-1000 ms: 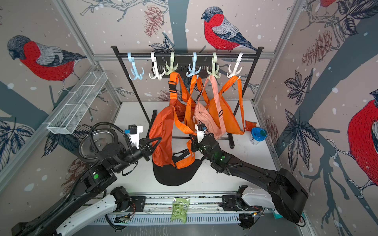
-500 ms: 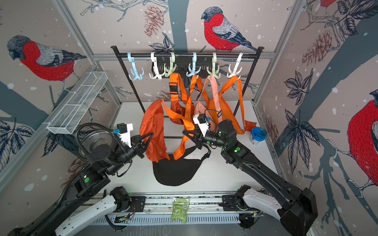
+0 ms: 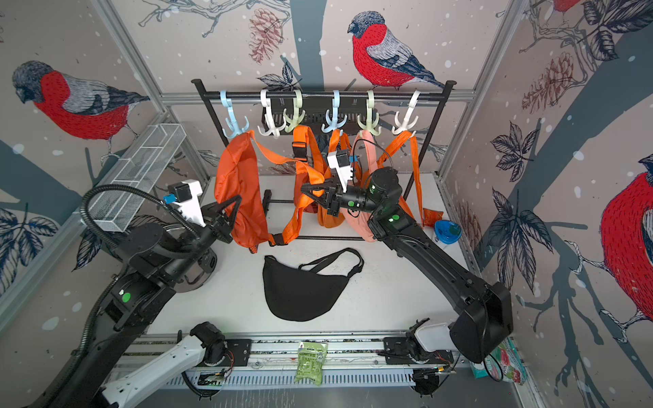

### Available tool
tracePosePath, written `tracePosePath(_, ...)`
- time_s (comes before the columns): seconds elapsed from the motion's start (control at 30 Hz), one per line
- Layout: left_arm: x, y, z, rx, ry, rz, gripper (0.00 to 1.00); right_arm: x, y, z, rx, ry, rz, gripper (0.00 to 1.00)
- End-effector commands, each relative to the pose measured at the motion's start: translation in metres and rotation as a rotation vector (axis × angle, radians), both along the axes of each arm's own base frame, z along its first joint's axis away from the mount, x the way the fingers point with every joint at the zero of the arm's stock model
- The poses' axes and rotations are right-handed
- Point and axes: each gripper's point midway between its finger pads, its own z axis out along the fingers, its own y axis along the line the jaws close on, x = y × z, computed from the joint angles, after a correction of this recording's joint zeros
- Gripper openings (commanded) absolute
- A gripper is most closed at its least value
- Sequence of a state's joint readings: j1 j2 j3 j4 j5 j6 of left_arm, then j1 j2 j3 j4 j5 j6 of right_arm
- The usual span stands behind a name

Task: Hang the bag on a hook
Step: Hang the bag on the hook.

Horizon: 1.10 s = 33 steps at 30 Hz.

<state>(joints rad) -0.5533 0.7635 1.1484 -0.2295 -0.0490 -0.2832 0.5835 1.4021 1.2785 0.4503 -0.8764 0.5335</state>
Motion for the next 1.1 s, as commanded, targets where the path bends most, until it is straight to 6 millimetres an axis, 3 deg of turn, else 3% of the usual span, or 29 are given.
tracePosePath(0.0, 0.007, -0.002, 0.018, 0.034, -0.037, -0.015, 0.0, 0.009, 0.002, 0.032, 0.104, 0.007, 0.008, 0.05)
tracePosePath(0.23, 0.04, 0.005, 0.035, -0.017, -0.024, -0.036, 0.0, 0.038, 0.012, 0.057, 0.205, 0.052, -0.018, 0.04)
tracePosePath(0.43, 0.048, -0.005, 0.042, -0.042, -0.031, -0.082, 0.0, 0.065, 0.025, 0.064, 0.256, 0.11, -0.029, 0.04)
tracePosePath(0.63, 0.047, -0.007, 0.041, -0.049, -0.029, -0.099, 0.0, 0.087, 0.044, 0.058, 0.262, 0.156, -0.025, 0.04)
tracePosePath(1.07, 0.043, 0.006, 0.055, -0.042, -0.054, -0.033, 0.0, 0.086, 0.072, 0.053, 0.219, 0.146, 0.0, 0.04)
